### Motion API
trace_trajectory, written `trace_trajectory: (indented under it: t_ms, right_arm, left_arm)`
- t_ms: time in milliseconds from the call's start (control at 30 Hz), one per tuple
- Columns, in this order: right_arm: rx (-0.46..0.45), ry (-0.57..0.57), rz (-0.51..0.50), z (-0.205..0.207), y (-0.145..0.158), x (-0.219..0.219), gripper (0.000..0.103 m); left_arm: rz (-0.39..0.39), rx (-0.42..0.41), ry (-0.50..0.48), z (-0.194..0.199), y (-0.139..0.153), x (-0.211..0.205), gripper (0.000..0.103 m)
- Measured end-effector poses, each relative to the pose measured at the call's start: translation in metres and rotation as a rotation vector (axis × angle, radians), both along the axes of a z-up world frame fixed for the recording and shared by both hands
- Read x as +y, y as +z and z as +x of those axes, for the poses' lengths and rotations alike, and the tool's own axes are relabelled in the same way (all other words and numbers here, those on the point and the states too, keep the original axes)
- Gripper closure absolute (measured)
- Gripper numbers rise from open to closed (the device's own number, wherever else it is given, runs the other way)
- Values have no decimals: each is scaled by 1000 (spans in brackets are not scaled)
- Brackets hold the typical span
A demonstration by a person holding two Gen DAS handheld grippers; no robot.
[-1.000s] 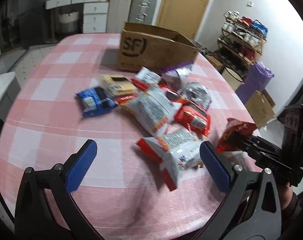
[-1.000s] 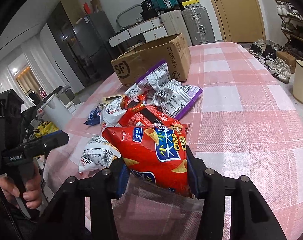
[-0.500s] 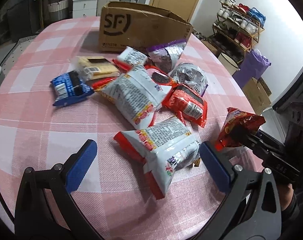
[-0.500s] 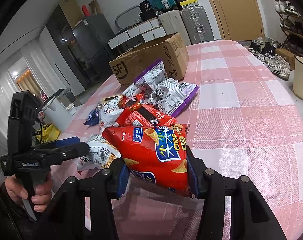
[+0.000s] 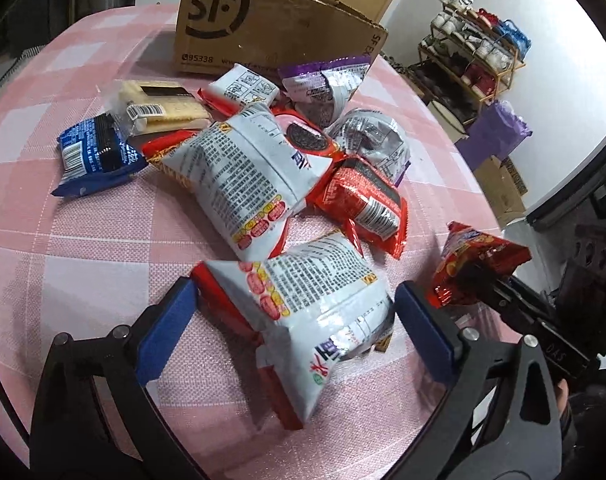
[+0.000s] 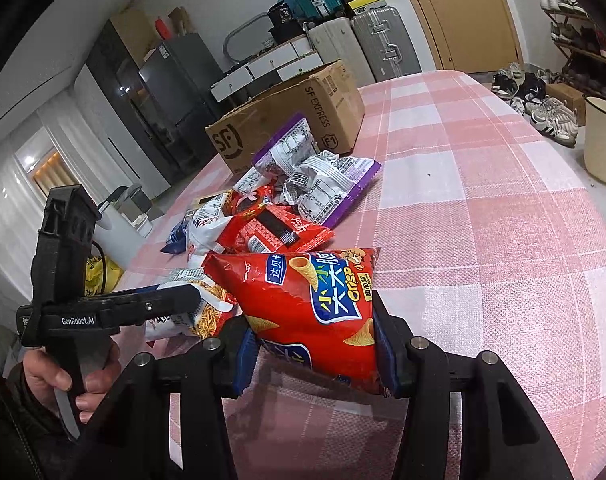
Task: Organize snacks
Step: 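Lift the red chip bag with the right tool while the left tool grasps the white snack bag, then carry both bags over the box and open both tools to drop them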
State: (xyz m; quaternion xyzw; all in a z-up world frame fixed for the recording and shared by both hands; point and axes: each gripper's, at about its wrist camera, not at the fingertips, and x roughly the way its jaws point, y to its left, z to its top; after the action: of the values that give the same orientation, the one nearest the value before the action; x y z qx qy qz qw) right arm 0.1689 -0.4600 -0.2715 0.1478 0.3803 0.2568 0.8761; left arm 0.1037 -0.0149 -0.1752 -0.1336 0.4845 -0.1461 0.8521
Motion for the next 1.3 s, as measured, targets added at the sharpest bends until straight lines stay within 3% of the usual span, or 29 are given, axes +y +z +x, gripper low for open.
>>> trace_trajectory:
  t_ms: [167, 267, 400, 1300]
  right_arm:
    - [1, -2, 5, 0, -2, -2, 54]
    - [3, 0, 4, 0, -2, -2, 54]
    - [-2, 3, -1, -1, 1, -1, 54]
    - [-82, 40, -24, -17, 40, 17, 54]
  left_arm:
    - [-41, -7, -25, 1, 0, 0, 24]
    - [-6, -12, -64, -3, 3, -9, 41]
    - [-1, -22, -72, -7, 5, -10, 50]
    - [5, -139, -53, -50, 48, 20, 53]
